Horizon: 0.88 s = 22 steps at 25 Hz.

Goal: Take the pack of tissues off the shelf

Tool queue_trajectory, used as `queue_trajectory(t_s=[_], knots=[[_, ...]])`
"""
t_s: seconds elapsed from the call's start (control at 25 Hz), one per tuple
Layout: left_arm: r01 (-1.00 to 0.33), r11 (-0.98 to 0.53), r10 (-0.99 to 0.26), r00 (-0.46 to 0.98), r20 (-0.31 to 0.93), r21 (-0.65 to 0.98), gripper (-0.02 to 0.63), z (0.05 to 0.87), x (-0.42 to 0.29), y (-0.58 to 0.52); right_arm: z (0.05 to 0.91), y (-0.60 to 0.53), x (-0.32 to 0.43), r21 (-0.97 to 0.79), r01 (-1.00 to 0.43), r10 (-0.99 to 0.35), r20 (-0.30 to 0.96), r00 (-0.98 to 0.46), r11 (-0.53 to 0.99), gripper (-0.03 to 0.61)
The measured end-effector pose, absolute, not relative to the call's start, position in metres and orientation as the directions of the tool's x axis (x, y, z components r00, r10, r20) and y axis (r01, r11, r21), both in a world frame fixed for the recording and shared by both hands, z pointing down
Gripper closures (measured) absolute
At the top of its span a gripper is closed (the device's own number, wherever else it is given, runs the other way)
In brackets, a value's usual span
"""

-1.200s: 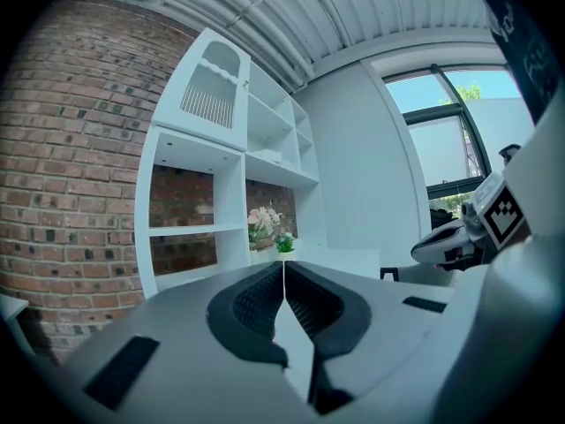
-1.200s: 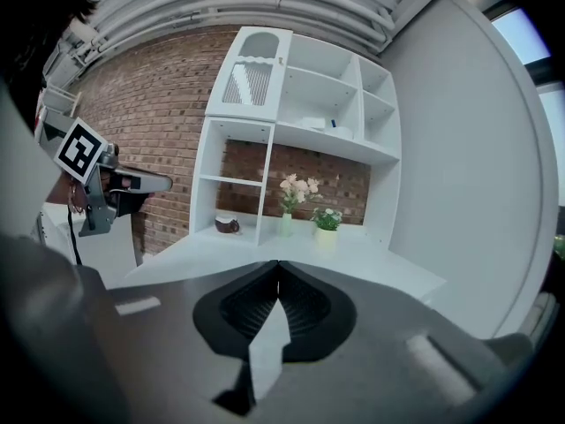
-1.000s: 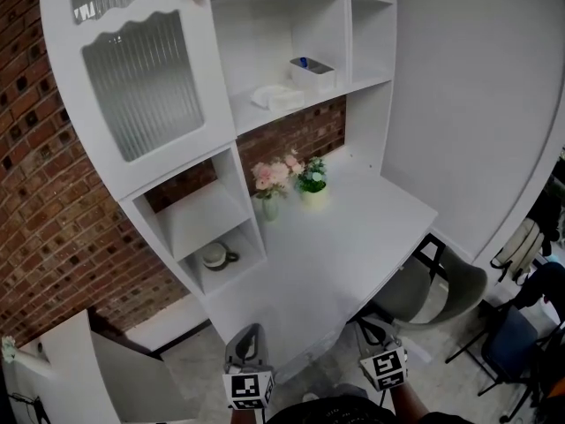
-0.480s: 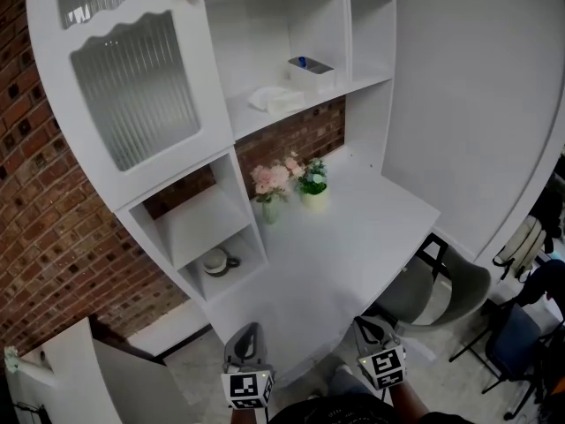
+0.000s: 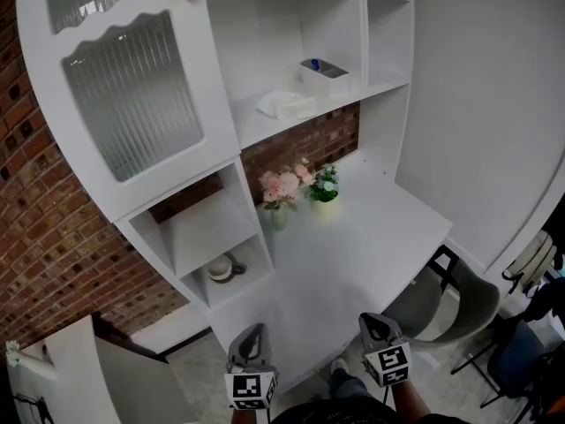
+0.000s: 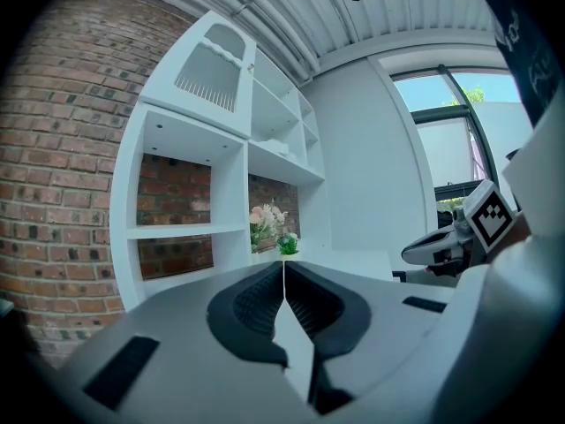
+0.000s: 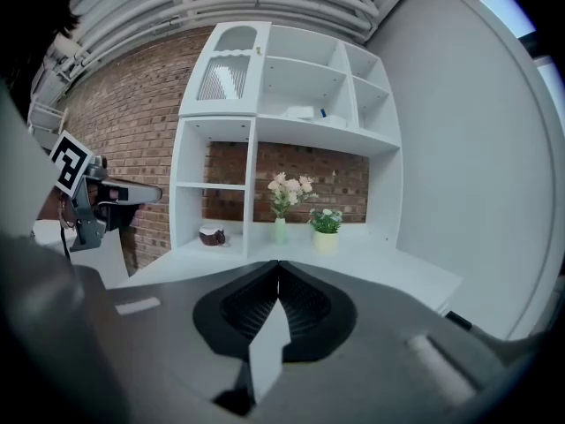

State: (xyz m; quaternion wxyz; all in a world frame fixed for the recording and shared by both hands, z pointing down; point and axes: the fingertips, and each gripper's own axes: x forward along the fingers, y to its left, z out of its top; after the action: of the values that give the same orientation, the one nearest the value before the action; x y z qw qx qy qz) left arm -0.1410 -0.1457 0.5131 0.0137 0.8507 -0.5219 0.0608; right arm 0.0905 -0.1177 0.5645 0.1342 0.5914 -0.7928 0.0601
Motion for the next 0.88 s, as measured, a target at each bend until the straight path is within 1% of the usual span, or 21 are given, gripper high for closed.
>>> queue_trajectory(t_s=[0.2,0.56,0.8,0.88], knots=[[-0.901,-0.434,-0.894,0.432,0.119,0.007,0.602,0.518,-0.135,-0.162,0.566,-0.145,0.096,0.061,-0.949,-0.918,0.280,-0.280,0.308,0.574],[-0.900,-0.435,-0.896,0.430,0.107,-0.026,0.603,0.507,-0.109,-0.194,0.561,-0.193,0.104,0.068,-0.928,-0.899,0.280,-0.336,0.367,0.574],[-0.916,-0.398,-0.913,0.389,0.125,-0.050,0.603,0.509,-0.102,-0.212,0.556,-0.221,0.120,0.074,-0.923,-0.897,0.277,-0.344,0.377,0.574],[-0.921,-0.388,-0.917,0.384,0.111,-0.022,0.602,0.505,-0.098,-0.218,0.554,-0.230,0.127,0.088,-0.925,-0.903,0.272,-0.334,0.369,0.574]])
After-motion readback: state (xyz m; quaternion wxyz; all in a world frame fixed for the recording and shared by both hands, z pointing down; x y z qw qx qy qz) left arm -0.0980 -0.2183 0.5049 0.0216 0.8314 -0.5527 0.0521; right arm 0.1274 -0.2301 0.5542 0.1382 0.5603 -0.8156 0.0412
